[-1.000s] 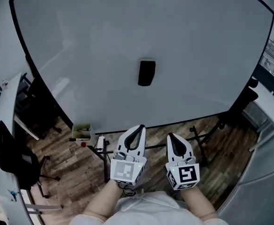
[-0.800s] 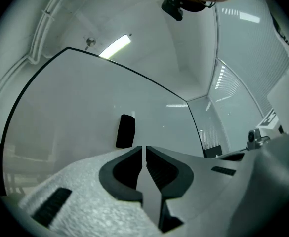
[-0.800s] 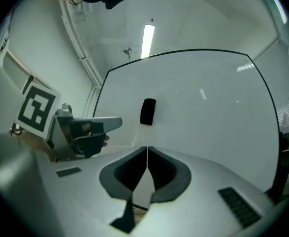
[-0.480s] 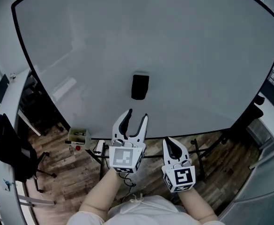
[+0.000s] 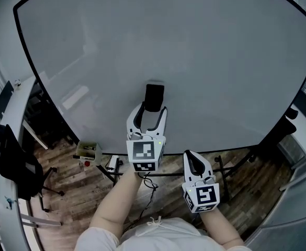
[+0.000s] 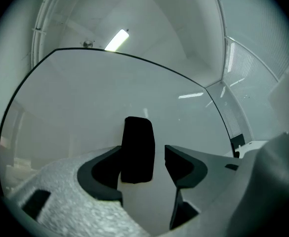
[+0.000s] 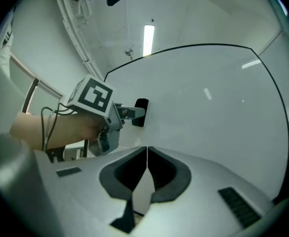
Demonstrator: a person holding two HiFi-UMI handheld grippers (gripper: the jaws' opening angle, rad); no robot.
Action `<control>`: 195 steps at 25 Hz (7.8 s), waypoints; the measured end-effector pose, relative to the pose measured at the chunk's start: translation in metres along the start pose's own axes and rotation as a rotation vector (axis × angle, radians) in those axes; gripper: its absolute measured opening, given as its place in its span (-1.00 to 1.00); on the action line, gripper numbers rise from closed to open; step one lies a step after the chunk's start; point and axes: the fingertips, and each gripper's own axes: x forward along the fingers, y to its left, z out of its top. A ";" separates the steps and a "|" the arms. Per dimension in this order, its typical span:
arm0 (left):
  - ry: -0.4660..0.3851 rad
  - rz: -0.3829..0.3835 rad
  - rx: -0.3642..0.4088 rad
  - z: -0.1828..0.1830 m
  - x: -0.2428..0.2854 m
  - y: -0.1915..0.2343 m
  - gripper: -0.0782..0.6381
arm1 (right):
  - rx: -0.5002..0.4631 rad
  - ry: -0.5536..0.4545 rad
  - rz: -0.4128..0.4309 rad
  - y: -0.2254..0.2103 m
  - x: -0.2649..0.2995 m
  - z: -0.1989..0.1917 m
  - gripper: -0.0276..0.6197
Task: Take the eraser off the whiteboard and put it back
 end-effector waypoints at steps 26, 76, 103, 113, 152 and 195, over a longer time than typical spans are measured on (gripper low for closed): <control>0.021 0.092 0.060 0.004 0.022 0.014 -0.09 | 0.005 0.028 -0.024 -0.012 -0.016 -0.010 -0.83; 0.121 -0.031 -0.092 -0.079 -0.156 0.000 -0.09 | 0.007 -0.007 0.021 0.064 0.003 -0.011 -0.83; -0.004 -0.052 -0.026 -0.009 -0.028 -0.003 -0.08 | -0.044 -0.025 -0.035 0.004 0.001 0.008 -0.83; -0.031 0.024 0.012 0.012 0.015 0.022 -0.08 | -0.047 -0.012 -0.018 -0.007 0.013 0.004 -0.83; -0.020 0.058 0.017 -0.018 -0.084 0.008 -0.64 | -0.003 0.009 -0.013 0.017 -0.004 -0.009 -0.83; 0.178 -0.093 -0.074 -0.096 -0.165 -0.022 -0.73 | -0.020 0.003 0.017 0.079 0.000 -0.018 -0.83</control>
